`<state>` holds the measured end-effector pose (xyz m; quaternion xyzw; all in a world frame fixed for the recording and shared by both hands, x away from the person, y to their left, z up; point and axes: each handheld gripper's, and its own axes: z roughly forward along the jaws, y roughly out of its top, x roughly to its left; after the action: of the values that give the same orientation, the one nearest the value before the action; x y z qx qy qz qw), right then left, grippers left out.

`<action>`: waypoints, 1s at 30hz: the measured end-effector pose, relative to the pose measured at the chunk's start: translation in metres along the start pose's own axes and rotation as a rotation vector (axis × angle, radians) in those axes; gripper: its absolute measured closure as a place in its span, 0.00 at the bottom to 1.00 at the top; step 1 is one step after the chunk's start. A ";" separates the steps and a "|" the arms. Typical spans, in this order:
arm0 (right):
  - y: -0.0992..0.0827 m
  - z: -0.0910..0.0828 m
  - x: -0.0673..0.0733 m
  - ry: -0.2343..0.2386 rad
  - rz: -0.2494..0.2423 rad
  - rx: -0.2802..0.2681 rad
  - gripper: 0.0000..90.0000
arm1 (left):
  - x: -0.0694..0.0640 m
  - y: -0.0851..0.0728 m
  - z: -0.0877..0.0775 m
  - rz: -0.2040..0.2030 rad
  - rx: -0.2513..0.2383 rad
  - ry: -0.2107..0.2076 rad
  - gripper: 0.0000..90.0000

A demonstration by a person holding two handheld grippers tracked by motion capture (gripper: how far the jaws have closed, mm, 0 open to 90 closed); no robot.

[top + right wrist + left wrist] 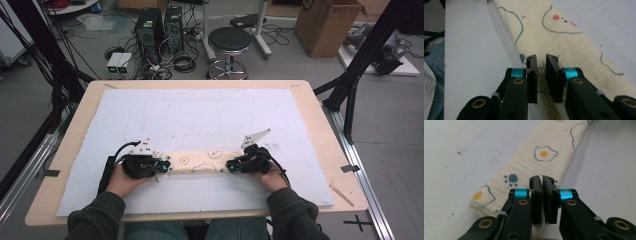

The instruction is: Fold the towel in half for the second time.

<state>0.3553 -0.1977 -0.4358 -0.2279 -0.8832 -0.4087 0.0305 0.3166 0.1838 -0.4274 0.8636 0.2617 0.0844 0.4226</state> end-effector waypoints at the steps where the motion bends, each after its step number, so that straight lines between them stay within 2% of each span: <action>1: -0.001 -0.001 0.000 -0.002 0.001 0.002 0.88 | 0.000 -0.002 0.000 -0.004 -0.001 0.002 0.95; 3: -0.003 -0.004 -0.001 -0.009 0.000 -0.001 0.88 | 0.002 -0.007 0.000 -0.012 0.010 0.008 0.94; 6: -0.007 -0.006 -0.002 -0.021 -0.005 -0.006 0.87 | 0.003 -0.012 0.000 -0.028 0.002 0.012 0.93; 12: -0.011 -0.012 -0.002 -0.041 -0.015 0.002 0.83 | 0.001 -0.015 -0.001 0.000 0.006 0.038 0.88; 17: -0.019 -0.017 -0.002 -0.051 -0.005 -0.015 0.81 | 0.000 -0.017 -0.003 -0.003 0.003 0.049 0.83; 20: -0.021 -0.018 -0.002 -0.060 -0.023 -0.024 0.81 | 0.000 -0.018 -0.003 0.009 0.002 0.056 0.83; 24: -0.022 -0.018 -0.001 -0.067 -0.031 -0.028 0.79 | 0.000 -0.018 -0.005 -0.004 -0.014 0.057 0.79; 26: -0.019 -0.020 0.001 -0.078 -0.048 -0.043 0.76 | 0.001 -0.017 -0.010 -0.010 -0.052 0.057 0.74; 28: -0.015 -0.024 -0.001 -0.085 -0.052 -0.089 0.72 | 0.004 -0.016 -0.013 -0.023 -0.082 0.060 0.72; 30: -0.011 -0.026 -0.005 -0.099 -0.043 -0.117 0.67 | 0.006 -0.017 -0.014 -0.025 -0.071 0.069 0.69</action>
<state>0.3517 -0.2249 -0.4274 -0.2304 -0.8630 -0.4482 -0.0354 0.3103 0.2056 -0.4322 0.8412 0.2839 0.1180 0.4448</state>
